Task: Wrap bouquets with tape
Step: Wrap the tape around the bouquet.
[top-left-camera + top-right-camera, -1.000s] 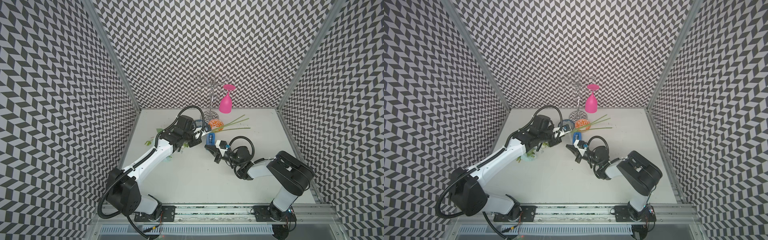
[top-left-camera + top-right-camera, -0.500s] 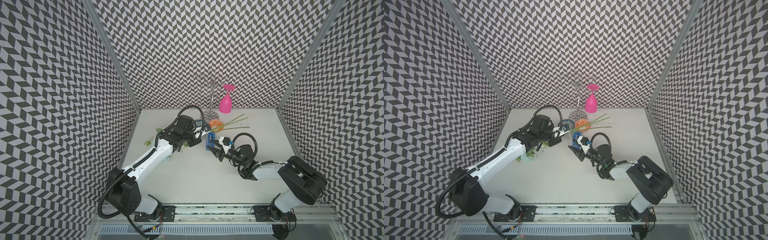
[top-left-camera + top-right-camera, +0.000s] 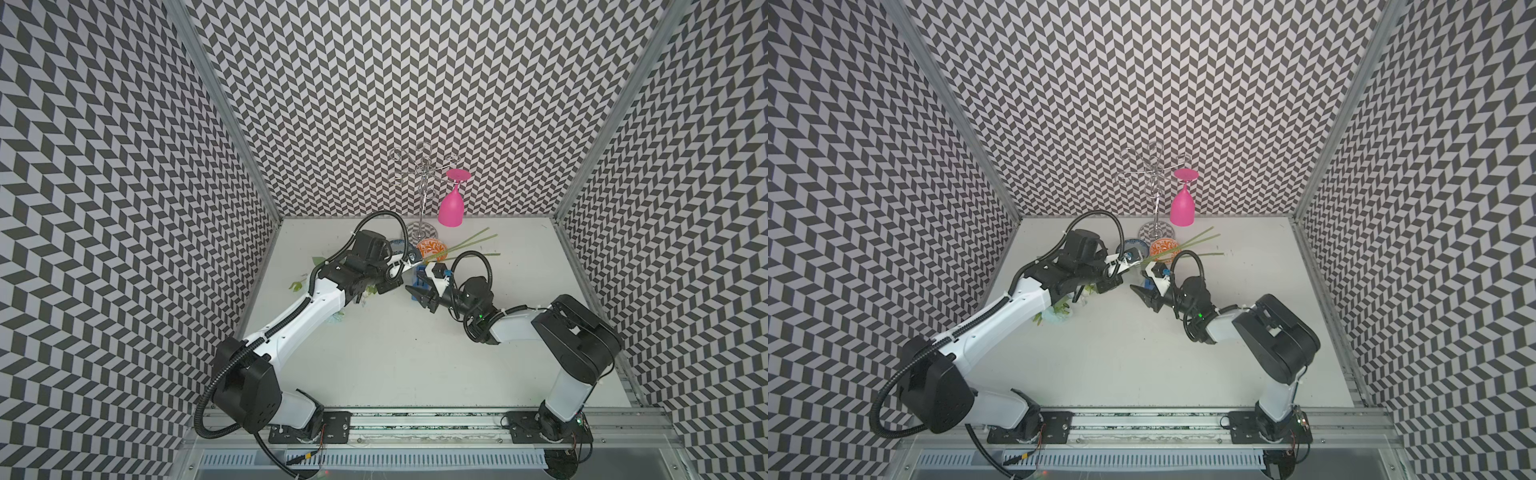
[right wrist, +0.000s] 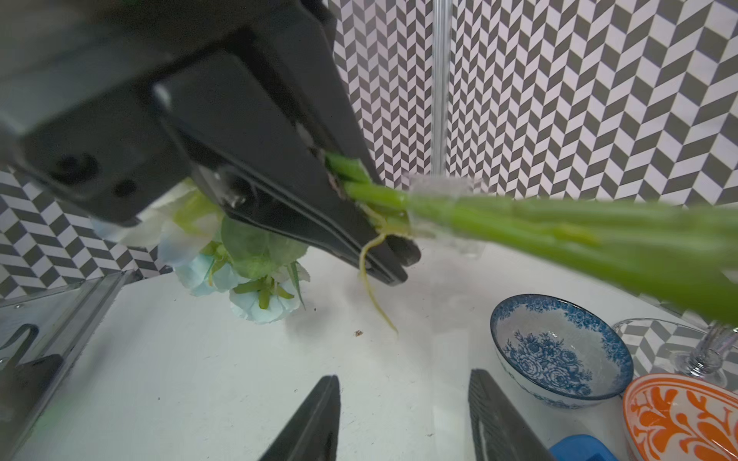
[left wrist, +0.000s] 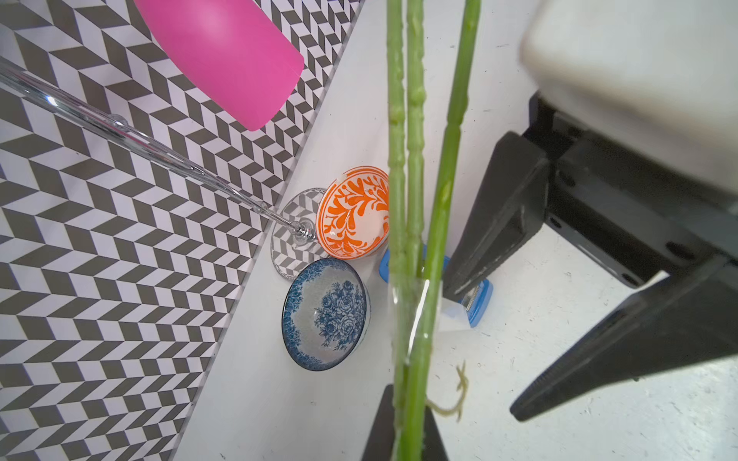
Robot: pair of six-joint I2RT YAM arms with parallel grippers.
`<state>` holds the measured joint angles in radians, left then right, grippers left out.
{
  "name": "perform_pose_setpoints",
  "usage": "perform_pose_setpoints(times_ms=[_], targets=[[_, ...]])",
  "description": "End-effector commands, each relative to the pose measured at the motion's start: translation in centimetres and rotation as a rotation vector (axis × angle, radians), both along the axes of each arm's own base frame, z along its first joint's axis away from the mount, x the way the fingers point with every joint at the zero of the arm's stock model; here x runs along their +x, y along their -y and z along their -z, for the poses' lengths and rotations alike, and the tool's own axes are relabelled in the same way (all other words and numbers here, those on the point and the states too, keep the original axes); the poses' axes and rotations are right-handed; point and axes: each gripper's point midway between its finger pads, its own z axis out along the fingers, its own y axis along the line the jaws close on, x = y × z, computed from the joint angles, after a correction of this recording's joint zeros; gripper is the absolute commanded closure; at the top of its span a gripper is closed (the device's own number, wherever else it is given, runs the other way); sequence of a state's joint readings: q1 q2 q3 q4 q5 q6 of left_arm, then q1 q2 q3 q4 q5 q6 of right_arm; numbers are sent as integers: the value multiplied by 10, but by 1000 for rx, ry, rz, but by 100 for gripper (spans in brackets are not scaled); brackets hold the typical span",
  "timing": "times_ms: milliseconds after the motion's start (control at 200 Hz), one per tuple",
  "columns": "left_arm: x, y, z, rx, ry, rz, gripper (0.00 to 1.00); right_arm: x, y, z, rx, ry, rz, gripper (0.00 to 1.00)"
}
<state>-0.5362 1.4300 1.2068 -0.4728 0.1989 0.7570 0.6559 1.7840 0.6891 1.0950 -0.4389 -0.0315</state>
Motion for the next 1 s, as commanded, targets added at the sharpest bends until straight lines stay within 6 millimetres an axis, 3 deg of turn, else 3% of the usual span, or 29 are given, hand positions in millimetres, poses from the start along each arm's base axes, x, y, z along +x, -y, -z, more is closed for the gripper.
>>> perform_pose_setpoints(times_ms=[0, 160, 295, 716, 996], targets=[[1, 3, -30, -55, 60, 9, 100, -10, -9, -10, 32, 35, -86, 52], [4, 1, -26, -47, 56, -5, 100, -46, -3, -29, 93, 102, -202, 62], [7, -1, -20, -33, 43, -16, 100, -69, 4, -47, 153, 157, -272, 61], [6, -2, -16, -19, 40, -17, 100, -48, 1, -79, 177, 191, -202, 85], [6, -4, -11, -2, 35, -20, 100, -15, 6, -100, 117, 150, -49, 84]])
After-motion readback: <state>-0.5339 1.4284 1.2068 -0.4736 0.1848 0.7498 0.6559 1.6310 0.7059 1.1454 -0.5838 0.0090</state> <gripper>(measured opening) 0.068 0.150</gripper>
